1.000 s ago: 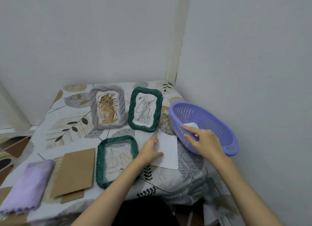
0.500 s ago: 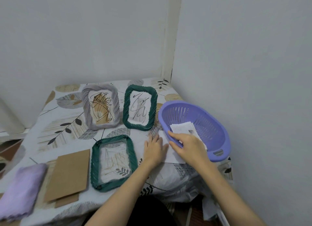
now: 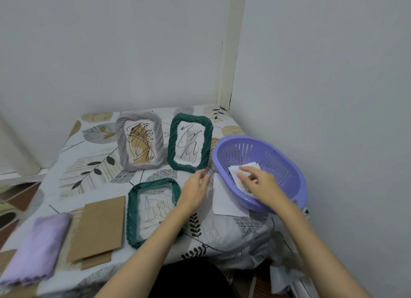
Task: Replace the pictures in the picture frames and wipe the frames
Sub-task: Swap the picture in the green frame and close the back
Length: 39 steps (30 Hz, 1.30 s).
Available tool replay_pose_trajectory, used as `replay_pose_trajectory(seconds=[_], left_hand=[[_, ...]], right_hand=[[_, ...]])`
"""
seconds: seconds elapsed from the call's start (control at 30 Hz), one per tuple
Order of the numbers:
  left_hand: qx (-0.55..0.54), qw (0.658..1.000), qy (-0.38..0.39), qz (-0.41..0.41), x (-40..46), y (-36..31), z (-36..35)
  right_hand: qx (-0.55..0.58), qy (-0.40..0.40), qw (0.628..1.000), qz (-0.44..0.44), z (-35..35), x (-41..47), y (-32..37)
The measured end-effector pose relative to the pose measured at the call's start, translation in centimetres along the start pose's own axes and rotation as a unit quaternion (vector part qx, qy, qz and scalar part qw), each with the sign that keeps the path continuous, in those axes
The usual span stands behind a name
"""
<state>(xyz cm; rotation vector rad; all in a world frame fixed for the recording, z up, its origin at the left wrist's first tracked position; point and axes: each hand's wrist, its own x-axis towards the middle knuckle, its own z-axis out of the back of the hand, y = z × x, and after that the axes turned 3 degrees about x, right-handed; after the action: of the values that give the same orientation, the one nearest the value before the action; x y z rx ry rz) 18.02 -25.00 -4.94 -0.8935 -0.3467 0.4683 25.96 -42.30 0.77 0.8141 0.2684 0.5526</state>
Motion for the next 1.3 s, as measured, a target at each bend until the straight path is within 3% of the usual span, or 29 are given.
replay_pose_trajectory(seconds=[0.17,0.33,0.5,0.7,0.87,1.0,1.1,1.2,1.27,1.3], left_hand=[[-0.163,0.983,0.084,0.013,-0.1,-3.5,-0.2],[-0.152,0.985,0.077,0.016,0.5,-4.1,-0.9],[-0.173,0.983,0.054,0.007,0.1,-4.1,-1.0],[-0.146,0.988,0.058,-0.005,0.3,-4.3,-0.9],[-0.151,0.985,0.079,0.012,0.1,-4.1,-0.5],[-0.132,0.990,-0.014,-0.037,-0.7,-4.9,0.4],[-0.324,0.945,0.028,0.032,-2.1,-6.8,2.0],[-0.523,0.834,0.107,0.141,-2.6,-7.1,3.6],[-0.559,0.808,0.117,0.143,-3.3,-6.6,4.7],[-0.556,0.812,0.115,0.132,-3.7,-6.2,5.3]], right_hand=[[-0.130,0.003,0.981,-0.141,2.7,3.9,-2.6],[-0.191,0.079,0.955,-0.212,2.6,4.9,-3.1],[-0.202,0.044,0.952,-0.224,2.6,5.7,-3.8],[-0.192,-0.072,0.959,-0.194,3.0,5.9,-4.8],[-0.089,-0.150,0.979,-0.108,3.2,5.3,-4.2],[0.023,-0.243,0.970,0.001,2.0,2.0,-1.0],[0.083,-0.240,0.962,0.096,0.6,-0.3,1.3],[0.046,-0.171,0.965,0.193,-1.3,-1.4,2.6],[-0.006,-0.136,0.964,0.228,-2.6,-1.8,3.2],[-0.021,-0.117,0.967,0.226,-3.2,-2.0,3.6]])
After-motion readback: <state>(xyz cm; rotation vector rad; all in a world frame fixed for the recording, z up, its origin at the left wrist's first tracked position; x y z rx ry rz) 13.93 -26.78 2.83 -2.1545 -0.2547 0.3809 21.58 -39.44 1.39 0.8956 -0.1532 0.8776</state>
